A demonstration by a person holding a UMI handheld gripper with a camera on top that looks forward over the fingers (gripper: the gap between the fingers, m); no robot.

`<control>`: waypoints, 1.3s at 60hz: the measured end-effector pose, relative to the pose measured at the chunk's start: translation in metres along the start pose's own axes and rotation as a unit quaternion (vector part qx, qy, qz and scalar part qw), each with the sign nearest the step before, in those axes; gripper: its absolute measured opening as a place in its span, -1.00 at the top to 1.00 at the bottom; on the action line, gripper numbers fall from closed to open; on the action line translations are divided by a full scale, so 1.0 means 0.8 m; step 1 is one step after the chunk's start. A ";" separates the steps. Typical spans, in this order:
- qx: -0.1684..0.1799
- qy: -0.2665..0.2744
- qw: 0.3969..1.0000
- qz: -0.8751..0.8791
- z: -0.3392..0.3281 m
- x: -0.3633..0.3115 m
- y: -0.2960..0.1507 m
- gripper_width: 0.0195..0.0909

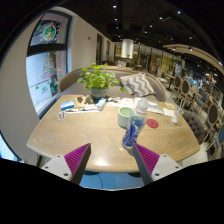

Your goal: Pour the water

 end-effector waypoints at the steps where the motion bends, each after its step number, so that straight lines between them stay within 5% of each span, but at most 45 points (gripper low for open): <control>1: 0.002 0.000 1.000 0.000 0.004 0.010 0.003 -0.86; 27: 0.057 -0.028 0.998 0.025 0.180 0.124 -0.020 -0.85; 39: 0.070 -0.047 0.996 0.029 0.234 0.118 -0.033 -0.37; 44: 0.074 -0.049 0.996 0.025 0.246 0.116 -0.037 0.12; 58: 0.078 -0.048 0.996 0.007 0.248 0.111 -0.046 0.57; 68: 0.090 -0.064 0.994 0.019 0.229 0.073 -0.085 0.57; 78: 0.122 -0.156 0.970 0.137 0.195 0.014 -0.170 0.57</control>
Point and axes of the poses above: the point between the fingertips, and its own axes, seen from behind it with the camera up: x to the right, y down, z forward, the way the camera looks, the point moved 9 cm from there along -z, backward, against the way the camera looks, and after that the axes turned 5 degrees about -x, right-handed, at the moved point
